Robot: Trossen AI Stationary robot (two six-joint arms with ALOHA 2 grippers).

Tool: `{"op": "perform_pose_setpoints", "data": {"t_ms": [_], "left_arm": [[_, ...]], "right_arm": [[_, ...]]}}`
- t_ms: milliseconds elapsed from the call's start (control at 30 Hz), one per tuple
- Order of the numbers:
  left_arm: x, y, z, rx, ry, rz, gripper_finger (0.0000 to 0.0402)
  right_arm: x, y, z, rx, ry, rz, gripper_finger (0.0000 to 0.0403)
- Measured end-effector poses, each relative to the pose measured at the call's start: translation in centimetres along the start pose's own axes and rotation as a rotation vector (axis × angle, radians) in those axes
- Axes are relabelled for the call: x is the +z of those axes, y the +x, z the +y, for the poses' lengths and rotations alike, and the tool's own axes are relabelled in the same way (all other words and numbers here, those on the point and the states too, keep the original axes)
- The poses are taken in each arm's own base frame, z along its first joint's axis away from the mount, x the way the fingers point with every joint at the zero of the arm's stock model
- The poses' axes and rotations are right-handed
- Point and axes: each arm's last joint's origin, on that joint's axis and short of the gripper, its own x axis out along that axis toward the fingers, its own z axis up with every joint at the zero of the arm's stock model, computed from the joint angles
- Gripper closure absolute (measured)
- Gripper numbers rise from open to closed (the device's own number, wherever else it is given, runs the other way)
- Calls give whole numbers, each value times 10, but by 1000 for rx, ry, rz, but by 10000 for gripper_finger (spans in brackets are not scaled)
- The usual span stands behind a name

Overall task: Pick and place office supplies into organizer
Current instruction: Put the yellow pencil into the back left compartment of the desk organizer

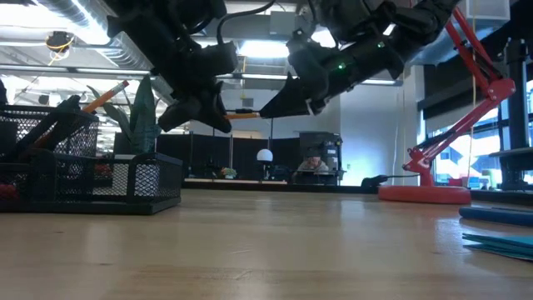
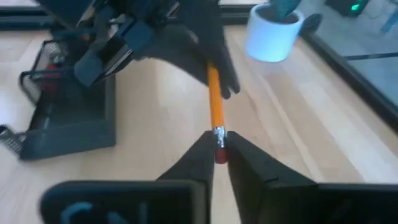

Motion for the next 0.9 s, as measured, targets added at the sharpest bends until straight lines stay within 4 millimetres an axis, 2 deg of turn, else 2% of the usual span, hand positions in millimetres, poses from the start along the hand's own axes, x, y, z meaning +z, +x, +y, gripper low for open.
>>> {"op": "perform_pose_setpoints", "data": {"t_ms": [300,533,667,900], "left_arm": [[1,0,-1,-32,-6,-18,390],[-2,-7,3,-70,-117,-24,391],[-3,-26,15,-126,-251,-84,391],[-9,-83,59,-119,-492,-342,391]], "right_arm": [[-3,0,3,22,-9,27,260],[-19,-2,3,19,-36,192,179],[-25,-4,2,18,-43,260,157],[-25,-4,2,18,-45,258,152]]}}
